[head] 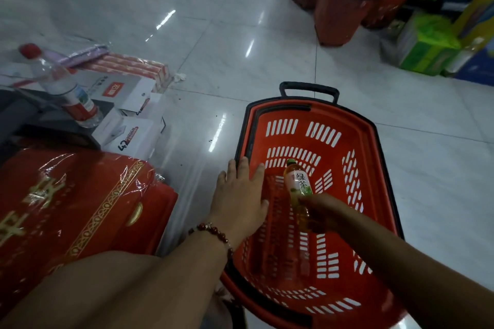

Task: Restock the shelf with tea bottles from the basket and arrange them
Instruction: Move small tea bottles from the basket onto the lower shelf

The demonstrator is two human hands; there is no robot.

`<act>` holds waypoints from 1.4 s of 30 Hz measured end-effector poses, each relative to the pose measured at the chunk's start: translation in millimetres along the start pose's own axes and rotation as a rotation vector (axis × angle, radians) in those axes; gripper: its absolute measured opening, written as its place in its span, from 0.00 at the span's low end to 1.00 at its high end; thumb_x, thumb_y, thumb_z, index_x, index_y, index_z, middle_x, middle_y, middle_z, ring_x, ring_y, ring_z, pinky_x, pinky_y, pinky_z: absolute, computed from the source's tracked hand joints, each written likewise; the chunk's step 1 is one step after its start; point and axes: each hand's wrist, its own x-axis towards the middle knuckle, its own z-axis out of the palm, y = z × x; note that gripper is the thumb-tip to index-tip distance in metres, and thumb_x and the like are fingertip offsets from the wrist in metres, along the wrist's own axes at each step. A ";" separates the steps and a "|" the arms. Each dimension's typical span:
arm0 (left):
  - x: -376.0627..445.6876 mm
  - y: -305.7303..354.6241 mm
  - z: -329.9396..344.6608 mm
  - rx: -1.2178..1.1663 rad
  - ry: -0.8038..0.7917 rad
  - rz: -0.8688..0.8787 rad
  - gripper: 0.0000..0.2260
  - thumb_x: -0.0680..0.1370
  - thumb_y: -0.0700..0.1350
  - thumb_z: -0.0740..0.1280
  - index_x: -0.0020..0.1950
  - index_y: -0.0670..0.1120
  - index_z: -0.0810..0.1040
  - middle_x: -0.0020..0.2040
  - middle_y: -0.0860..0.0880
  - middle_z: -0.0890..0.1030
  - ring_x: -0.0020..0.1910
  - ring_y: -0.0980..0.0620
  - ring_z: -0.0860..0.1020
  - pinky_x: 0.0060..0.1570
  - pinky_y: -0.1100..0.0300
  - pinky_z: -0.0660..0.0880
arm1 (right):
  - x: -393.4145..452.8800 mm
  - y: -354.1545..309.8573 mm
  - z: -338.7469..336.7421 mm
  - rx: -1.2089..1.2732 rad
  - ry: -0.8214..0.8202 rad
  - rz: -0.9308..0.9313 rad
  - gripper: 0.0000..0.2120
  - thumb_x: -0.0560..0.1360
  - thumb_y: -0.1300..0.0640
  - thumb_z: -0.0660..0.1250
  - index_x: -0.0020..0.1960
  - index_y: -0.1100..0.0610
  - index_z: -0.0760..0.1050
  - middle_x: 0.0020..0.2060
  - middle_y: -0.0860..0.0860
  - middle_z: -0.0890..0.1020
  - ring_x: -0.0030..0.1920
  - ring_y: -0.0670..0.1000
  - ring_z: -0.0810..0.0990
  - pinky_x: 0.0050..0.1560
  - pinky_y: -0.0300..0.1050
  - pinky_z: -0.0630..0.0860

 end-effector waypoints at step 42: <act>-235.0 -102.3 -122.5 -1.553 0.752 -0.277 0.12 0.77 0.45 0.71 0.58 0.44 0.78 0.49 0.43 0.86 0.41 0.47 0.86 0.33 0.57 0.81 | -291.6 -35.5 213.2 -0.571 -0.412 -0.930 0.22 0.75 0.49 0.72 0.65 0.56 0.73 0.56 0.54 0.82 0.54 0.54 0.83 0.57 0.50 0.80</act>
